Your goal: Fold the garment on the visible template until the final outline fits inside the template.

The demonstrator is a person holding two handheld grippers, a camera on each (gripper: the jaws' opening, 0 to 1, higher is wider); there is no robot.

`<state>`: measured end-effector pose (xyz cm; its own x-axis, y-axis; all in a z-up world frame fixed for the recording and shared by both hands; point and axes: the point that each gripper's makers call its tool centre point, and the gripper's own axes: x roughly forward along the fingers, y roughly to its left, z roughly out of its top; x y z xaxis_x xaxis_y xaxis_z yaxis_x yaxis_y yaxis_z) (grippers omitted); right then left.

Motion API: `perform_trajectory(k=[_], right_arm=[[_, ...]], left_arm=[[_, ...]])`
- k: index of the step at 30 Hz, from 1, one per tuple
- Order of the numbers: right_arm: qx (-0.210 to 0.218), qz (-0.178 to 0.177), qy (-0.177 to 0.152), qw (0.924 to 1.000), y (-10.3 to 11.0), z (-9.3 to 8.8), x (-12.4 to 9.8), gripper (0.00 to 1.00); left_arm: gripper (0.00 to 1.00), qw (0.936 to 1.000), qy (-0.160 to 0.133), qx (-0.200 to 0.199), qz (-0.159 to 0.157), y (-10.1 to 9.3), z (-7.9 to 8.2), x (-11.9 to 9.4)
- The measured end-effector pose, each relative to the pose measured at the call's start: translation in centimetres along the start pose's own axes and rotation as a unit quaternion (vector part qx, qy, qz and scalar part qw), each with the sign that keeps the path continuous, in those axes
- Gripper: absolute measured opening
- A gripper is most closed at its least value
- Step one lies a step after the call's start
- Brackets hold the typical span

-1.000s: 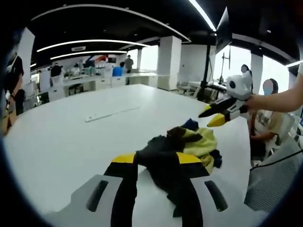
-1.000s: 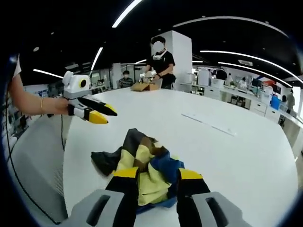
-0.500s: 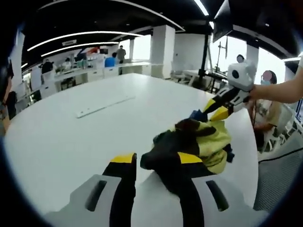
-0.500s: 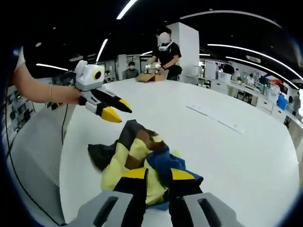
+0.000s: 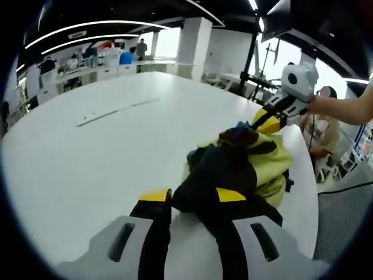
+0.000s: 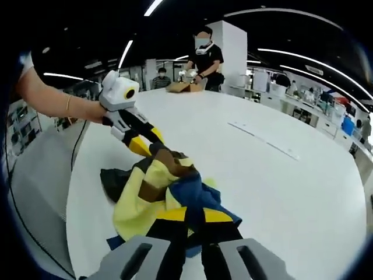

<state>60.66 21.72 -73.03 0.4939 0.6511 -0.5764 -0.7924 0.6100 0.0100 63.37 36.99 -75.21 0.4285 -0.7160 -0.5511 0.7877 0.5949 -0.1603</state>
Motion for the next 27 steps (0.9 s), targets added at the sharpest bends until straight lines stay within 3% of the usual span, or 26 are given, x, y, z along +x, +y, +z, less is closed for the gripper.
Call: perform_trajectory(k=[7,14,19,27], right_arm=[[0.001,-0.005,-0.003,1.0,-0.2,0.1,0.1,0.0],[-0.006,0.002,-0.008,0.9999,0.3,0.4,-0.2,0.0],[-0.002,0.002,-0.021,0.9998,0.3,1.0,-1.0,0.0],[0.009,-0.027,-0.055,0.9981,-1.3,2.9,-2.7,0.0]], left_arm=[[0.02,0.9998,0.011,0.014,0.004,-0.1,-0.5,0.0],[0.01,0.9999,0.002,0.013,0.007,-0.4,-0.4,-1.0],[0.0,0.9992,-0.028,0.021,0.018,-0.6,1.3,-2.7],[0.0,0.9965,-0.056,0.044,0.045,-0.4,3.5,-5.1]])
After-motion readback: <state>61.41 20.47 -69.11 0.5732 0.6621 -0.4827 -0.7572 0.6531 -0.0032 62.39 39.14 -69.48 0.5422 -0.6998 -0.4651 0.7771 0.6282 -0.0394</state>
